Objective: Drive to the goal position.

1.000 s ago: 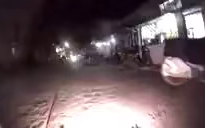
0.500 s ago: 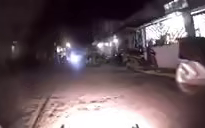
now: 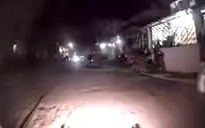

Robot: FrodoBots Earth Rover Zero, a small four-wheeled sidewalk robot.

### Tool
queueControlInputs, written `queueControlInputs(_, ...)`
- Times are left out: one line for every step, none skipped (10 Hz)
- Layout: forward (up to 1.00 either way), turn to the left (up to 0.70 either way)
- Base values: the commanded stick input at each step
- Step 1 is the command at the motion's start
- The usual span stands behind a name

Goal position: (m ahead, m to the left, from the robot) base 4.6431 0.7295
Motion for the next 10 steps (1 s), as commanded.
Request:
queueControlInputs(0.85, 0.00)
queueControlInputs(0.85, 0.00)
queueControlInputs(0.85, 0.00)
queueControlInputs(0.85, 0.00)
queueControlInputs(0.85, 0.00)
queueControlInputs(0.85, 0.00)
queueControlInputs(0.85, 0.00)
queueControlInputs(0.85, 0.00)
queueControlInputs(0.85, 0.00)
queueControlInputs(0.85, 0.00)
